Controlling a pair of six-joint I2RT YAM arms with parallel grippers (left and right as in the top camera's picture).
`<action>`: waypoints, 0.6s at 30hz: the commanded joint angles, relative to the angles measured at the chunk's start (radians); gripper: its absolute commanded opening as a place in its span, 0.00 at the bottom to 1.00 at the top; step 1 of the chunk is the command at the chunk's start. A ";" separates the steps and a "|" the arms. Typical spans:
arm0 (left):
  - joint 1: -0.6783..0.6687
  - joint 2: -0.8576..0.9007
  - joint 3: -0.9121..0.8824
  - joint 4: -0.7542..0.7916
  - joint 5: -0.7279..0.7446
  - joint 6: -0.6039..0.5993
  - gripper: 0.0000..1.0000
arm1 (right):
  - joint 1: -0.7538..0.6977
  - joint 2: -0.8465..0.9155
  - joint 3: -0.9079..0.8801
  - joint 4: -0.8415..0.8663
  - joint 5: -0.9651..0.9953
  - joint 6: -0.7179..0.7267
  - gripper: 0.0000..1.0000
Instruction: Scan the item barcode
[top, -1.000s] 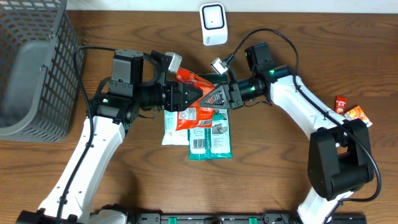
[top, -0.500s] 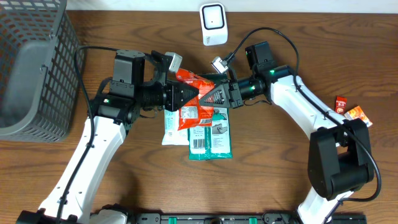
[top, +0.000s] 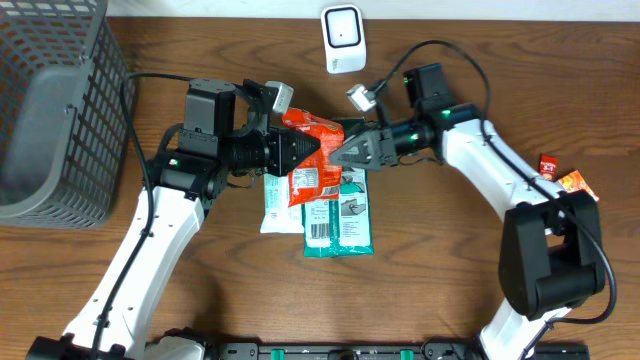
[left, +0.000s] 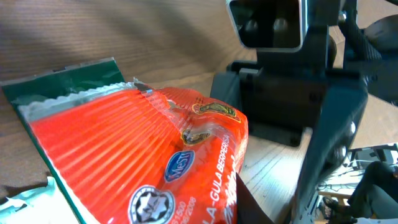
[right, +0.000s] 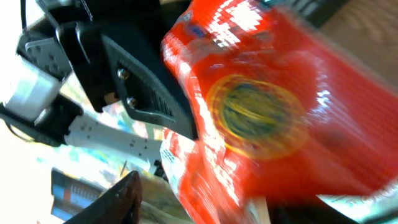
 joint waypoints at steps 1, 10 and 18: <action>-0.005 0.003 0.061 0.008 0.020 -0.027 0.07 | -0.060 -0.019 0.002 -0.054 0.042 -0.010 0.62; -0.014 0.003 0.263 -0.120 -0.096 -0.013 0.07 | -0.200 -0.021 0.002 -0.458 0.639 -0.010 0.67; -0.114 0.058 0.530 -0.362 -0.432 0.068 0.07 | -0.330 -0.027 0.002 -0.647 0.969 -0.009 0.77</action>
